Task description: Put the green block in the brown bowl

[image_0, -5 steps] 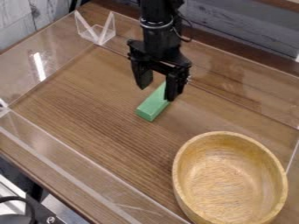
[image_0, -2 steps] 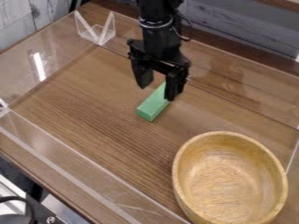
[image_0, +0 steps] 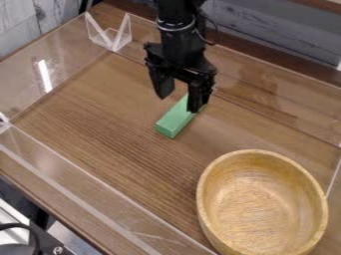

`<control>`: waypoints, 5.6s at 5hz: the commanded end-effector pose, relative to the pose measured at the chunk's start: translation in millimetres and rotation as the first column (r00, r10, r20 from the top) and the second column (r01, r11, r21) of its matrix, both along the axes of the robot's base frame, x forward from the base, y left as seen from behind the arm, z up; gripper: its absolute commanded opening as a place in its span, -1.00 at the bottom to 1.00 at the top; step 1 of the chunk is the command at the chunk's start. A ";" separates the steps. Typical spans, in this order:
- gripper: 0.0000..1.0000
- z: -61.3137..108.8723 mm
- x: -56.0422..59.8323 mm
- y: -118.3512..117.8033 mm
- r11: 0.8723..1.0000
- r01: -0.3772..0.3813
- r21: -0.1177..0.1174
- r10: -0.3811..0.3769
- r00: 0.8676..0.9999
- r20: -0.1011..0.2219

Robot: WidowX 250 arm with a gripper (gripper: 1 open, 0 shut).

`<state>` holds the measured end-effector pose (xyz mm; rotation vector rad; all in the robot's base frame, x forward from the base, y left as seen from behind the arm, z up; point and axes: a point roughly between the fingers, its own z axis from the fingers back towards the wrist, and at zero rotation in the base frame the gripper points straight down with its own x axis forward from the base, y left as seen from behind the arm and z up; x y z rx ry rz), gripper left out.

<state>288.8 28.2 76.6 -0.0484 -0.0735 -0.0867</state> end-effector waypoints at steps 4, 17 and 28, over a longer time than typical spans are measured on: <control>1.00 -22.9 6.1 4.4 1.000 -0.001 0.027 0.001 1.000 0.005; -1.00 -5.6 11.0 -9.5 0.999 0.044 0.007 -0.044 0.999 0.018; -1.00 1.6 70.7 15.7 0.996 0.081 0.022 -0.083 0.990 0.114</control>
